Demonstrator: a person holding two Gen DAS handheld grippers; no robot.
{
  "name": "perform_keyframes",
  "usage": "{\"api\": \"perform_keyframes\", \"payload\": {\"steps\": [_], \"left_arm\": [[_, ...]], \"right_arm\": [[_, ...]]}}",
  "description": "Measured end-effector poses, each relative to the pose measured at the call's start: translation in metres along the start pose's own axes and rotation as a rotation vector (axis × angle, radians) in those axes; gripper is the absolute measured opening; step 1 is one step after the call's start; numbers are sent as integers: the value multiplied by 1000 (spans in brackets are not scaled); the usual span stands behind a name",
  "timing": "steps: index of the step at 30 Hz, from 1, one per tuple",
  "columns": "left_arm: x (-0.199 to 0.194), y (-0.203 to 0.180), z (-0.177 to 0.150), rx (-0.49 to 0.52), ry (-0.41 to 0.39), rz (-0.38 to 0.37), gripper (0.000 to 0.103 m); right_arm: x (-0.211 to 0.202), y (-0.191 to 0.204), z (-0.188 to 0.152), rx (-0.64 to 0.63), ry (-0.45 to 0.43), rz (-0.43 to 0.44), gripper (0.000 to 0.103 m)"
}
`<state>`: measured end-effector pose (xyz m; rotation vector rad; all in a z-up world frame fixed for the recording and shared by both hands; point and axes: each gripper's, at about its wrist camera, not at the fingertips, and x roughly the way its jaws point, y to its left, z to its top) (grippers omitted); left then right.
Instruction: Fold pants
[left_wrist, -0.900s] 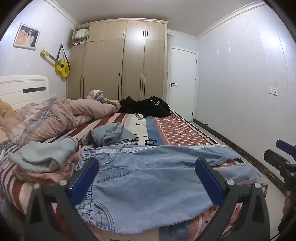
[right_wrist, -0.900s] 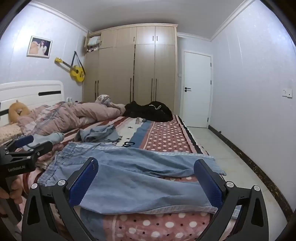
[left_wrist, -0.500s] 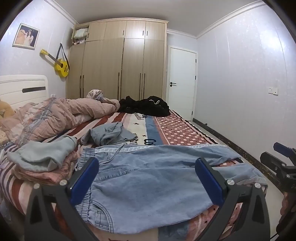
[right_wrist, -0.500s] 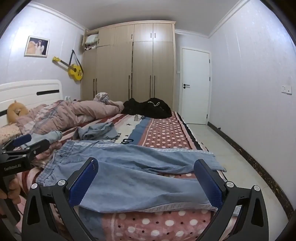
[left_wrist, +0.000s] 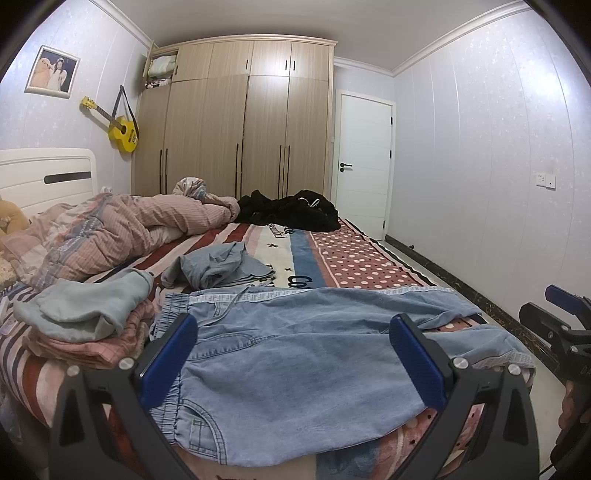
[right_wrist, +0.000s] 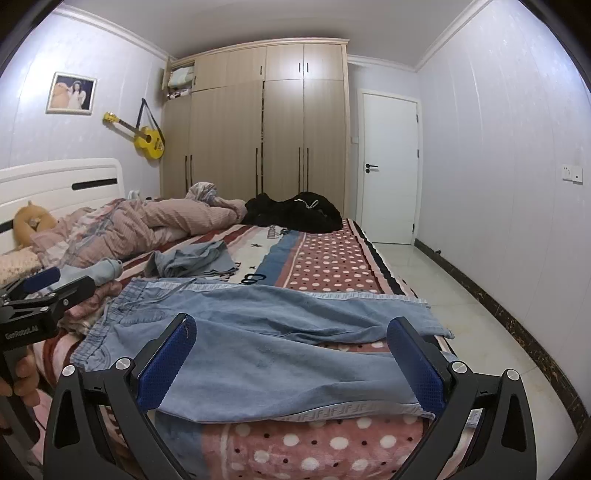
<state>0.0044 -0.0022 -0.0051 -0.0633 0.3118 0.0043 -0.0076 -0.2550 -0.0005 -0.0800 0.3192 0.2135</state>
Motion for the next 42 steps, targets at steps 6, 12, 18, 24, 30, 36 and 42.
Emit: {"api": "perform_keyframes", "payload": {"steps": [6,12,18,24,30,36,42], "left_arm": [[2,0,-2,2,2,2,102],[3,3,-3,-5,7,-3,102],[4,5,-3,-5,9,0,102],[4,6,-4,-5,11,6,102],[10,8,-7,-5,16,7,102],[10,8,-7,-6,16,7,102],[10,7,-7,-6,16,5,102]], "right_arm": [[5,-2,-4,8,7,-4,102],[3,-2,-5,10,5,-20,103],[4,-3,-5,25,8,-20,103],[3,0,-4,15,6,-17,103],[5,2,-3,12,6,-5,102],[6,1,-2,15,6,1,103],[6,2,-1,14,7,2,103]]}}
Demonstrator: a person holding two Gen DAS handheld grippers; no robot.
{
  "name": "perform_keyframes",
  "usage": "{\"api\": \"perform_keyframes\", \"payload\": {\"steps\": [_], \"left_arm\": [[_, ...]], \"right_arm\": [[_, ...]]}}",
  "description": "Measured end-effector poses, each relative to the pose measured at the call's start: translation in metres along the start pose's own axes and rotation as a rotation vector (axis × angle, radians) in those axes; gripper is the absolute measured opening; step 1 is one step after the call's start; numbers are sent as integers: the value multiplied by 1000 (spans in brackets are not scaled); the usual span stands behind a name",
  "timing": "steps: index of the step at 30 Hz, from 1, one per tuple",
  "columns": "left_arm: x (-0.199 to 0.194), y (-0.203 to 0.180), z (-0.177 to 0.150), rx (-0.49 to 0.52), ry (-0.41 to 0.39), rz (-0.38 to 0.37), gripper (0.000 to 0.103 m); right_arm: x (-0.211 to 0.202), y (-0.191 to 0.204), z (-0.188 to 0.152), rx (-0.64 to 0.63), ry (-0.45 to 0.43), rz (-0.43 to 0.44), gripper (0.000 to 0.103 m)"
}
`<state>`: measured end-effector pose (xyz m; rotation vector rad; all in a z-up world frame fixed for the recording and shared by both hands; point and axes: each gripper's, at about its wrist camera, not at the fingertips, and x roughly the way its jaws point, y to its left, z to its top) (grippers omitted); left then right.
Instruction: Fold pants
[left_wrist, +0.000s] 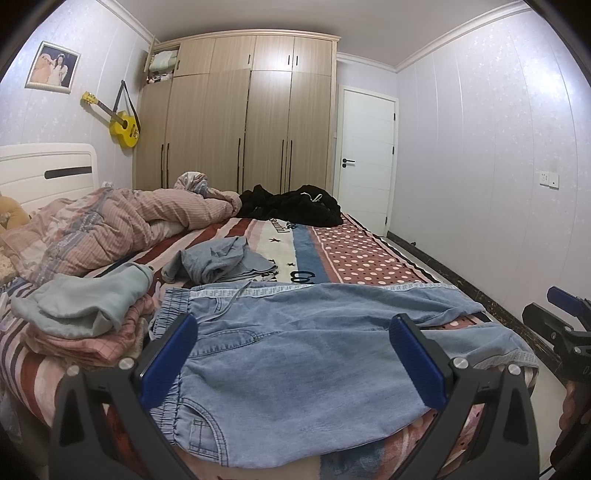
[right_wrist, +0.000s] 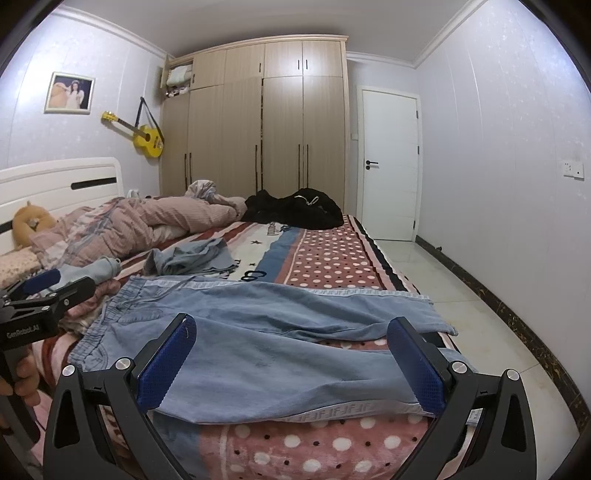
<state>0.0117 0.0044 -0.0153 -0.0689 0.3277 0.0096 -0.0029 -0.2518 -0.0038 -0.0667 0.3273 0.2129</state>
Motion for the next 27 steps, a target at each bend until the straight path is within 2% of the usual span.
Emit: {"api": "perform_keyframes", "payload": {"steps": [18,22,27], "left_arm": [[3,-6,2,7,21,-22,102],[4,1,-2,-1,37,-14,102],[7,21,-21,-10,80,3,102]], "right_arm": [[0,-12,-4,40,-32,-29,102],[3,-17,-7,16,-36,-46,102],[22,-22,-21,15,51,-9,102]]}}
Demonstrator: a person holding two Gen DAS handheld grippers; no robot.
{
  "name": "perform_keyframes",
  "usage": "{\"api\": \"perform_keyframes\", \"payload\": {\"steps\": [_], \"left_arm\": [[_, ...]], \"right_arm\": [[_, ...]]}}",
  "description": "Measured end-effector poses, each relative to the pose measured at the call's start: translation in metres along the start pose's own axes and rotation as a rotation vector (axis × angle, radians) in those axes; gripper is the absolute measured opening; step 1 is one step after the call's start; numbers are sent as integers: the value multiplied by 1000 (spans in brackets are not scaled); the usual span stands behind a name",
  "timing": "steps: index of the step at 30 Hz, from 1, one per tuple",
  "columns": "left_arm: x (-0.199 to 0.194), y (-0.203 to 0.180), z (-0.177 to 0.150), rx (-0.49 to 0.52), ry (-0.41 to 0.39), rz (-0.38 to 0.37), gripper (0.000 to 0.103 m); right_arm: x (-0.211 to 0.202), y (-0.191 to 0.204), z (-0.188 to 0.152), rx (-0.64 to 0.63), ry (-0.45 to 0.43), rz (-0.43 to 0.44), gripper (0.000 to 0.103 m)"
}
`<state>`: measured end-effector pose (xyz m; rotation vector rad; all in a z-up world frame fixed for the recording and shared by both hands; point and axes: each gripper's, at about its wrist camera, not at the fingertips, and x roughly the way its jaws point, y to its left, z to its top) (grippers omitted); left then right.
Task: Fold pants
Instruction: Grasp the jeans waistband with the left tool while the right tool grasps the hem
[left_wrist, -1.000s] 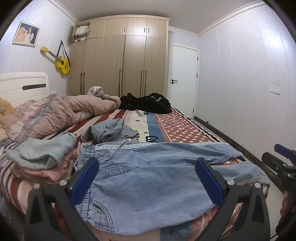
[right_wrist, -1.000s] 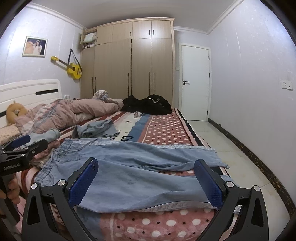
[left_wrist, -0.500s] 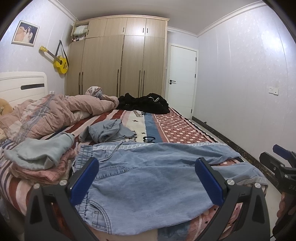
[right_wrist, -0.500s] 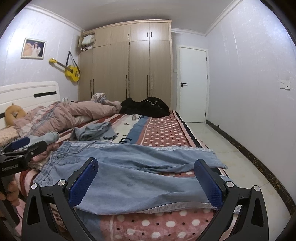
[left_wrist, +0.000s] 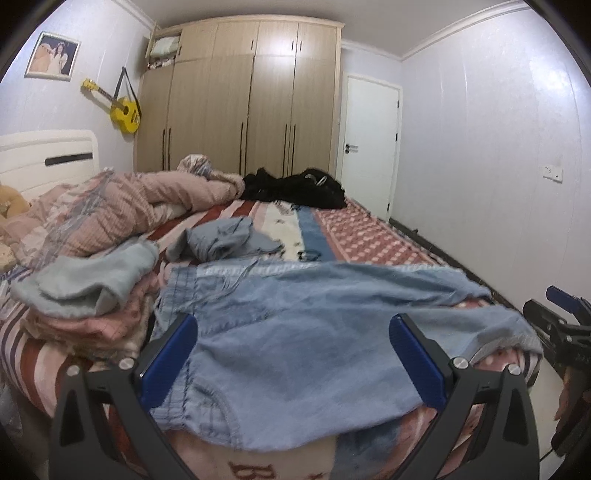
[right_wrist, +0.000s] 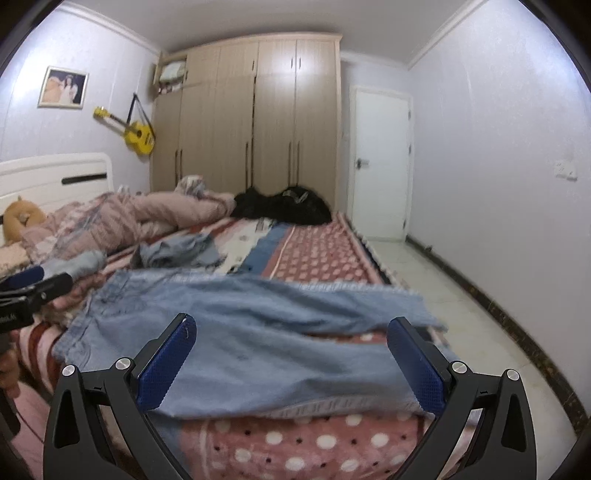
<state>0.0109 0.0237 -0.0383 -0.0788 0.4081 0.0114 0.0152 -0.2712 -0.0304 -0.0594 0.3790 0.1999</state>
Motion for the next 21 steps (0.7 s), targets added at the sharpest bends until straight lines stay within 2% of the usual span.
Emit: {"api": "perform_keyframes", "payload": {"steps": [4,9,13,16,20,21], "left_arm": [[7,24,-27,-50,76,17,102],[25,48,-64,-149,198,50,102],[42,59,-89,-277,281,1,102],[59,65,-103,-362,329,-25,102],[78,74,-105,-465,319,-98,101],[82,76,-103,-478,314,-95,97]], "right_arm": [[13,-5,-18,-1,16,1,103],[34,-21,-38,66,77,34,102],[46,-27,-50,88,113,48,102],[52,-42,-59,162,141,63,102],[56,-57,-68,233,171,57,101],[56,-62,-70,254,178,56,97]]}}
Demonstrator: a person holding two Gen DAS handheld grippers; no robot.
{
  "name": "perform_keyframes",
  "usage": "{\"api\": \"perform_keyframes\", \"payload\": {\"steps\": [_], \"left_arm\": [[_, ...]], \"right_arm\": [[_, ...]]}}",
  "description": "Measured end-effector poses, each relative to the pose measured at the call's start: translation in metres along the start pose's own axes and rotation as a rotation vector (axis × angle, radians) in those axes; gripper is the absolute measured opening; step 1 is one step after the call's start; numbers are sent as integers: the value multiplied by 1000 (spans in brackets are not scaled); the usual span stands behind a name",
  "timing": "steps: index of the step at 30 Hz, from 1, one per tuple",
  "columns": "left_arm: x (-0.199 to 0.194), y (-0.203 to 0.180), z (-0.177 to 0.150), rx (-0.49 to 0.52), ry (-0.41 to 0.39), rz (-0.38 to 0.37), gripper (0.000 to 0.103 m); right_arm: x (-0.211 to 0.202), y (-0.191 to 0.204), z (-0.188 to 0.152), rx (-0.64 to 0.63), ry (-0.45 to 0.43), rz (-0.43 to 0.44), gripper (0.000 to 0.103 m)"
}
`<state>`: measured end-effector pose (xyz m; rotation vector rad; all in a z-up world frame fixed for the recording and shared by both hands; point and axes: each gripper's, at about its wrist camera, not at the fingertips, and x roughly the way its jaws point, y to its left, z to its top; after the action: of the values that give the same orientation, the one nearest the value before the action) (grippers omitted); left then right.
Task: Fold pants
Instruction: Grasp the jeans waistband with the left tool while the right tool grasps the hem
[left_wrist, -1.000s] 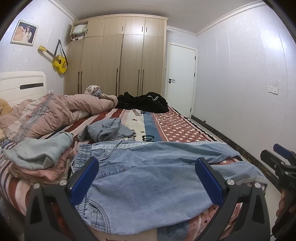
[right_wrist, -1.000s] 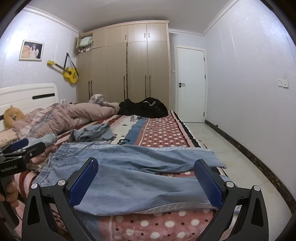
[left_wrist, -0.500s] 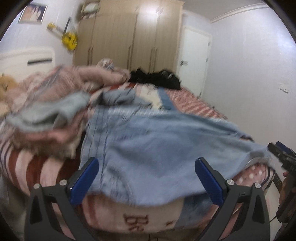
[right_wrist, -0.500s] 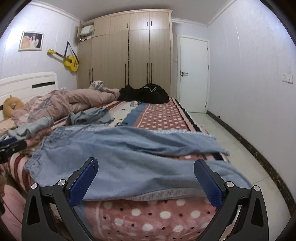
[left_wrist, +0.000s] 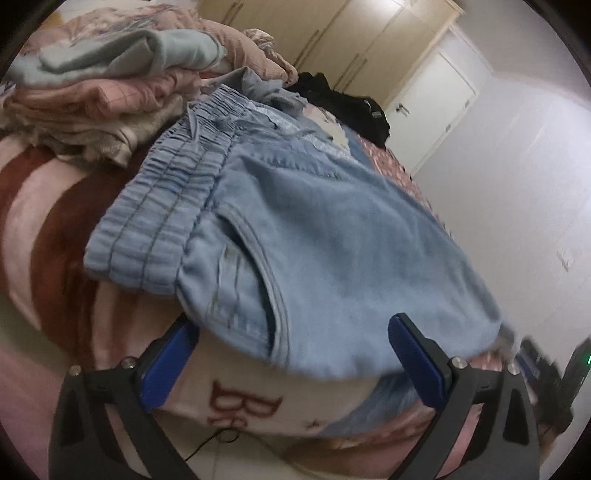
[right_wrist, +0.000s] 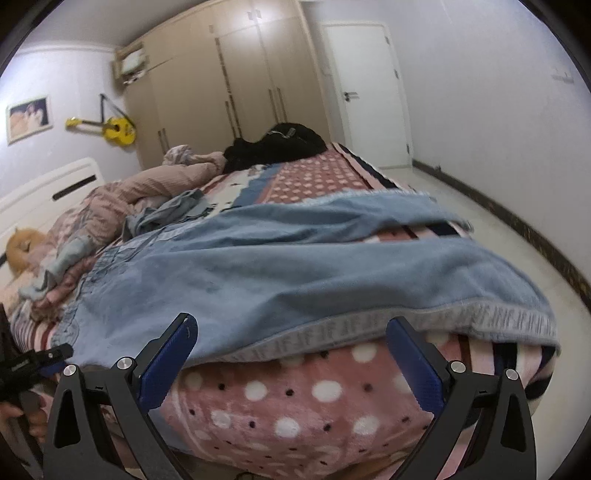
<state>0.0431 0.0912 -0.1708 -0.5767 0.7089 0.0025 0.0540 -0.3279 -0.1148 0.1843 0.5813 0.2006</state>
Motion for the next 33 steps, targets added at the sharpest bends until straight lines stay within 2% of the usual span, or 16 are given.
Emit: {"api": "perform_keyframes", "payload": {"steps": [5,9,12,19,25,29,33], "left_arm": [[12,6,21,-54,-14,11,79],[12,8,30,-30,-29,93,27],[5,19,33,-60,-57,46,13],[-37,17,55,10,-191,120,10],[-48,9,57,49,-207,133,10],[-50,5,57,63,-218,133,10],[-60,-6,54,126,-256,145,10]], "right_arm": [[-2,-35,-3,98,18,-36,94],[-7,-73,-1,195,14,-70,94],[-9,-104,0,266,17,-112,94],[-12,-148,-12,371,51,-122,94],[-10,-183,-30,535,35,-115,94],[-12,-193,-37,549,30,-127,94],[-20,-192,-32,489,-3,-119,94]]}}
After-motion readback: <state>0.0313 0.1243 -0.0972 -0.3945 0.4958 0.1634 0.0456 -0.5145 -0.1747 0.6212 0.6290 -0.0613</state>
